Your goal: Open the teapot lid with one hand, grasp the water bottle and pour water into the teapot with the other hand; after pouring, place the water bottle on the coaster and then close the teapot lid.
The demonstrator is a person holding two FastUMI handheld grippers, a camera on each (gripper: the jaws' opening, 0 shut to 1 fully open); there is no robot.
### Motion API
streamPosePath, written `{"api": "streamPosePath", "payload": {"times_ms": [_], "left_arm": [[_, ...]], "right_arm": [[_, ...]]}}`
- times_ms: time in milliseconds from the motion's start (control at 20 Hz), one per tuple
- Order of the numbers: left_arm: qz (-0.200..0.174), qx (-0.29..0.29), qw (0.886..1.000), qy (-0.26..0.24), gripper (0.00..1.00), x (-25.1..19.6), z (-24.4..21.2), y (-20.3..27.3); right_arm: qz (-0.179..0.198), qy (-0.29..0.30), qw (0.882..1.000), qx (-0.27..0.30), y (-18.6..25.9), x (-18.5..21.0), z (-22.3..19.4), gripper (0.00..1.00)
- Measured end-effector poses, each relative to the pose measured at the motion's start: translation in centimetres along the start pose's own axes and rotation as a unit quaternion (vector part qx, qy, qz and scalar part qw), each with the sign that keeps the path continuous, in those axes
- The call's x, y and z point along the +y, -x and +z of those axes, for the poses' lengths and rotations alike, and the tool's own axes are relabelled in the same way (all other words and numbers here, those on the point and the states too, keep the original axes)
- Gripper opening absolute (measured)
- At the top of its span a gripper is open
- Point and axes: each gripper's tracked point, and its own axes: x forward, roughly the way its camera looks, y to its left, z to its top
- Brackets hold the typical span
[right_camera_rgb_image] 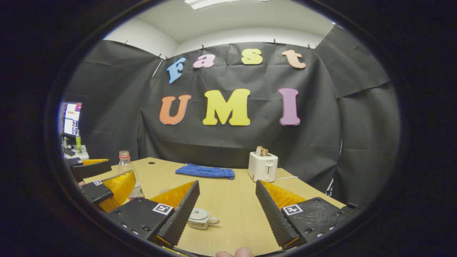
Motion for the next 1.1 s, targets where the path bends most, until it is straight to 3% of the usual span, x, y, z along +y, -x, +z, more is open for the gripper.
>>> {"api": "streamPosePath", "payload": {"times_ms": [1100], "left_arm": [[0.003, 0.001, 1.000, -0.001, 0.98, 0.4, 0.2, 0.1]], "right_arm": [[0.013, -0.007, 1.000, 0.019, -0.8, 1.1, -1.6, 0.97]]}}
